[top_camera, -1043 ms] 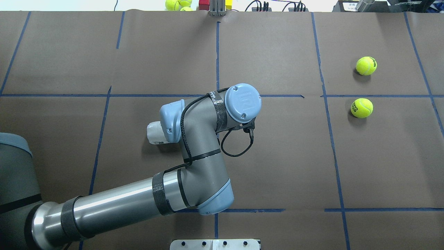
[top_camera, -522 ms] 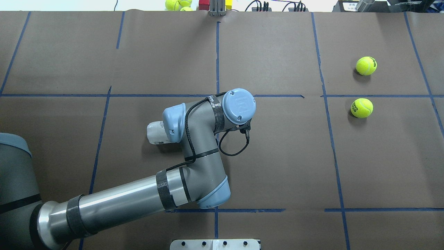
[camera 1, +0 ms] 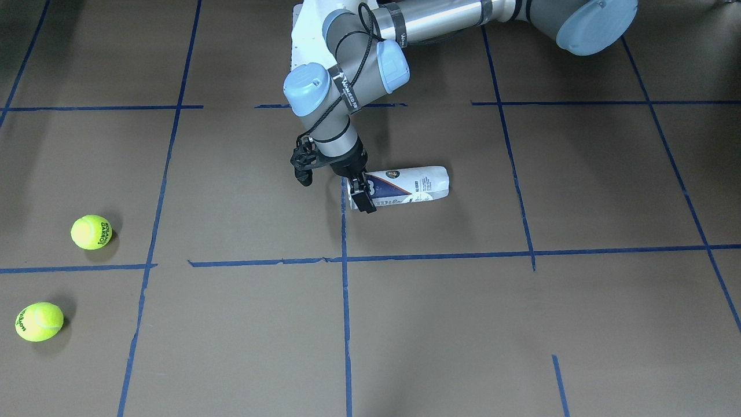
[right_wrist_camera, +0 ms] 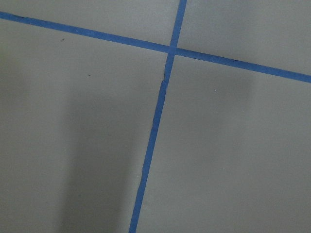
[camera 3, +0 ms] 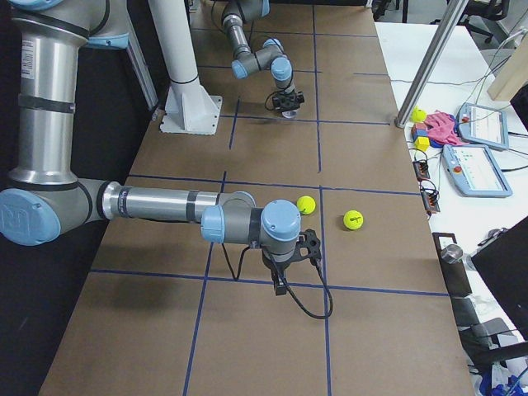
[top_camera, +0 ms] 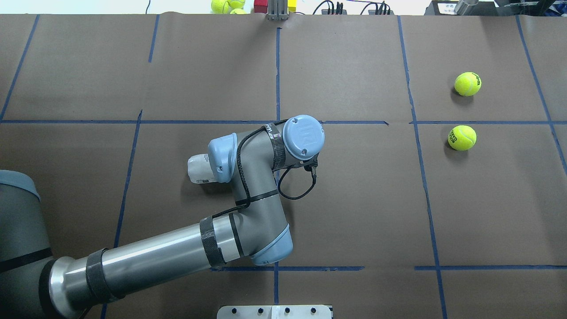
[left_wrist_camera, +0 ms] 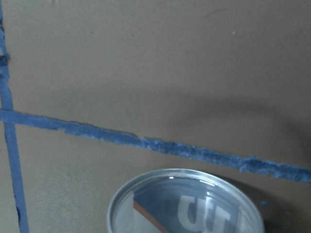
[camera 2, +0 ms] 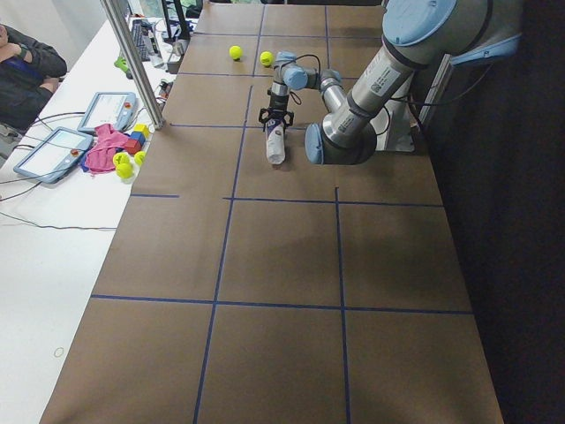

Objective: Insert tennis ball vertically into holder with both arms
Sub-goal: 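Grasp the can with the left gripper and tilt it upright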

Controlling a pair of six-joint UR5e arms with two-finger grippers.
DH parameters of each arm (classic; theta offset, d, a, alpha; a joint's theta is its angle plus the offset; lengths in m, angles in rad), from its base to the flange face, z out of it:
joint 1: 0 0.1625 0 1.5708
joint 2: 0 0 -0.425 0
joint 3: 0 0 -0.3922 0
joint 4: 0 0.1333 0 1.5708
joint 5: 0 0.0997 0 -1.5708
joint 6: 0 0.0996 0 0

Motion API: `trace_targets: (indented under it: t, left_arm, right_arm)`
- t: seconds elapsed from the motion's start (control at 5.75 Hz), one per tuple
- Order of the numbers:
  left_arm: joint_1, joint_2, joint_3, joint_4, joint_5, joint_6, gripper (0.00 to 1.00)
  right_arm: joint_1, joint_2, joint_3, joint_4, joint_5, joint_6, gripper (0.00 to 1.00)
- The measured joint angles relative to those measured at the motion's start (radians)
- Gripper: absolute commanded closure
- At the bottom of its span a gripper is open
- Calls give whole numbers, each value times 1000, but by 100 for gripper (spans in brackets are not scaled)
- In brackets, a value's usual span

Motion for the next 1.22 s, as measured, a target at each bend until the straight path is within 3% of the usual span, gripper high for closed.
trace_targets:
  t: [0.7, 1.22]
  left_arm:
    - [-12, -2, -20, -49, -1, 4, 39]
    - [-46, -3, -217, -72, -10, -47, 37]
  right_arm:
    - [0, 0, -4, 0, -1, 0, 0]
    - [0, 1, -5, 0, 0, 0, 0]
